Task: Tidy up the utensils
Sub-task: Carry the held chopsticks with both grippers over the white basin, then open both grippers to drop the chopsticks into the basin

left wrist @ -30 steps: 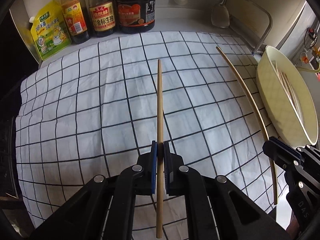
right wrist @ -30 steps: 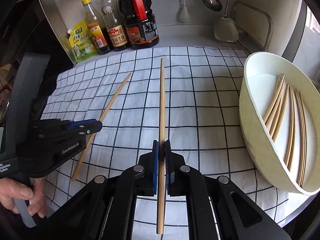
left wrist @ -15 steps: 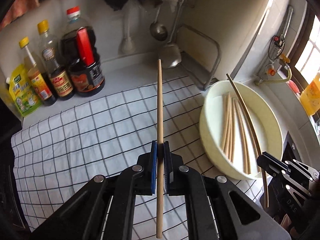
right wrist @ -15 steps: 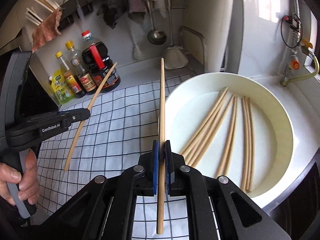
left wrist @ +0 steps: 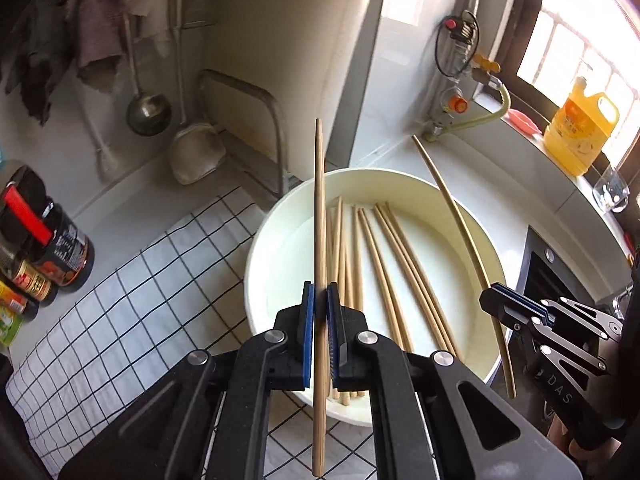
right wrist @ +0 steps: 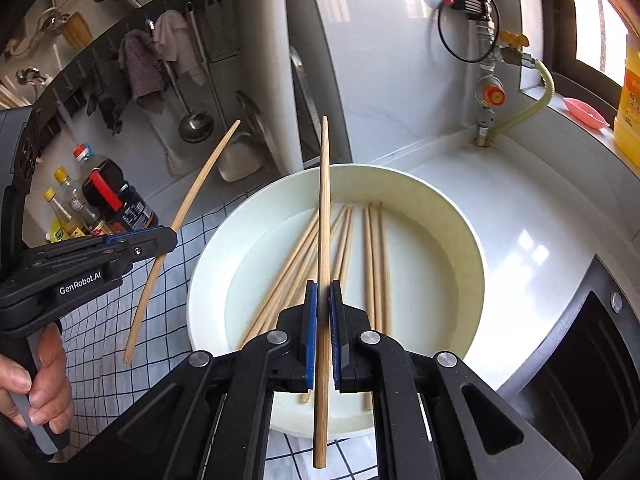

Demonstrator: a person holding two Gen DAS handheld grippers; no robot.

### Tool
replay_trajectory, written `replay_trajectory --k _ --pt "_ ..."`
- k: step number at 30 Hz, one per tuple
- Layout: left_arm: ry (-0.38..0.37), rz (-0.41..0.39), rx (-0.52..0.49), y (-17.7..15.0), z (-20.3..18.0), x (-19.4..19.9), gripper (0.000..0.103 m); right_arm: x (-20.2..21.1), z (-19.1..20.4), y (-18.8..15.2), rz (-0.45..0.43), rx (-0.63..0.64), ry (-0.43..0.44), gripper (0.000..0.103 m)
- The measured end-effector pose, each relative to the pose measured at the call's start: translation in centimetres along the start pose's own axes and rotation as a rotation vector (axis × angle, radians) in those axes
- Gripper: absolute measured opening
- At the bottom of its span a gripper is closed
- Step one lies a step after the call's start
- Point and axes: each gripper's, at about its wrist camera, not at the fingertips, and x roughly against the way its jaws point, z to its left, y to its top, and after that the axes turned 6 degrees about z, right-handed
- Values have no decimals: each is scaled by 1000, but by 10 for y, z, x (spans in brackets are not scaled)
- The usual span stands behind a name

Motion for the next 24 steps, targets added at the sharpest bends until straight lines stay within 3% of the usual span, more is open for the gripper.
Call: replay_trajectory --k 5,16,24 --pt "-23 40 -68 12 -18 -23 7 -20 -14 7 39 -36 -13 6" --pt "-19 141 -101 15 -33 -71 7 -71 -24 3 174 -63 -38 6" --pt "-11 178 -109 12 -36 -85 7 -82 -28 3 202 -70 -55 6"
